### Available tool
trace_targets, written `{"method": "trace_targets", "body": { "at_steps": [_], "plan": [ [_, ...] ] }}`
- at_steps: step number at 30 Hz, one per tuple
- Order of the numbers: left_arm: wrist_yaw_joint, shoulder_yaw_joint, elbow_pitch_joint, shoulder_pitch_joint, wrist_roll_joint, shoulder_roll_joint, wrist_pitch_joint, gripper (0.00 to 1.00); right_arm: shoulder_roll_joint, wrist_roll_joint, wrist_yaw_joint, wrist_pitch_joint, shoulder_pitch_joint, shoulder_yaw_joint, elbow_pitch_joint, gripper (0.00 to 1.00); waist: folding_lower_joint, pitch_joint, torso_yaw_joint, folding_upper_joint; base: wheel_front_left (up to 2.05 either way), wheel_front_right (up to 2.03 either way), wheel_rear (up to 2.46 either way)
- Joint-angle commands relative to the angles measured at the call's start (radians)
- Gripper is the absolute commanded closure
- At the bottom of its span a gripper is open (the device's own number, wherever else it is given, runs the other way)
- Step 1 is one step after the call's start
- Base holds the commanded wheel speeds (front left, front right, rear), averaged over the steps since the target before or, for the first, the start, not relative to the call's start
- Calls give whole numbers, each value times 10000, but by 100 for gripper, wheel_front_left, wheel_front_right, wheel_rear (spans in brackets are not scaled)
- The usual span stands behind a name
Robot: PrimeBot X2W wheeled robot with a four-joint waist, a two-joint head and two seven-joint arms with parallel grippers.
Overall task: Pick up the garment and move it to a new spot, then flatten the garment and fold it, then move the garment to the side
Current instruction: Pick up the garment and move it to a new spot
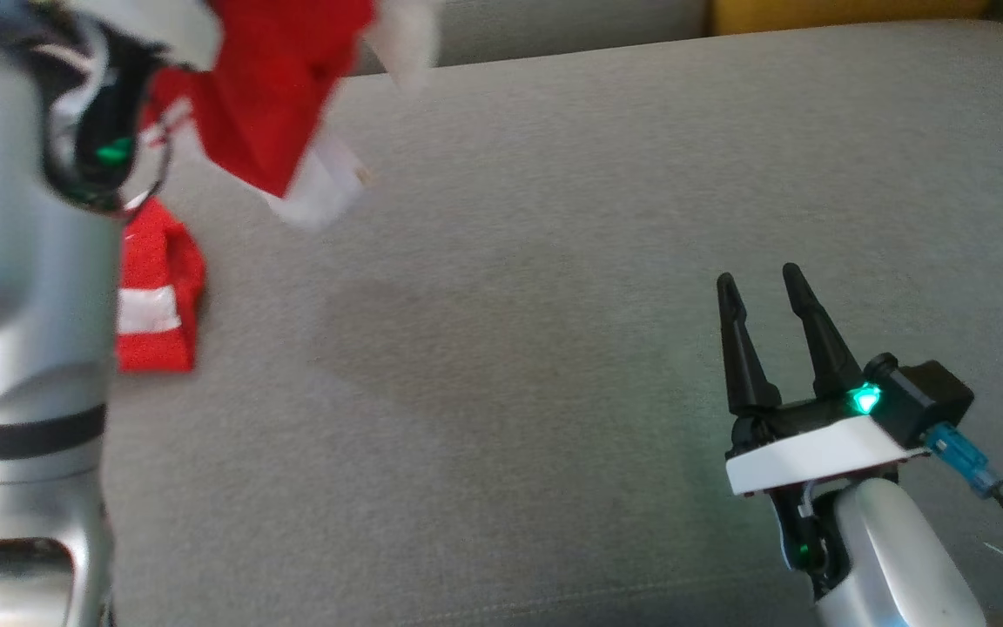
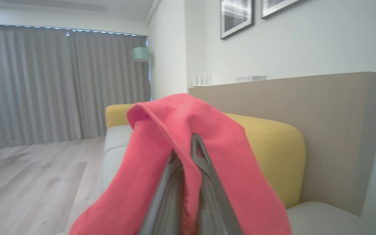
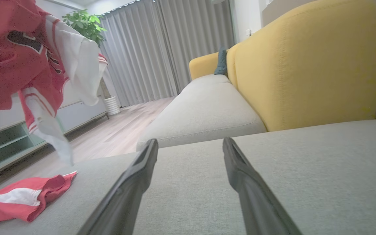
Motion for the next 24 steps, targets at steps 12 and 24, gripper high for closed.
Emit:
{"method": "trace_targets", "body": {
  "at_steps": [12,24],
  "plan": [
    [747,-1386,310,-466,717,-1121,457,100,-35,547,-7,-109,-605,338,-720,0,0,440,-2118,0,0,0,0],
    [1246,-2909,2776,-630,-1144,-1684,-1184,0,-35,1045,-7,-109,-1058,569,-1022,0,0,890,-3449,0,0,0,0]
  ]
}}
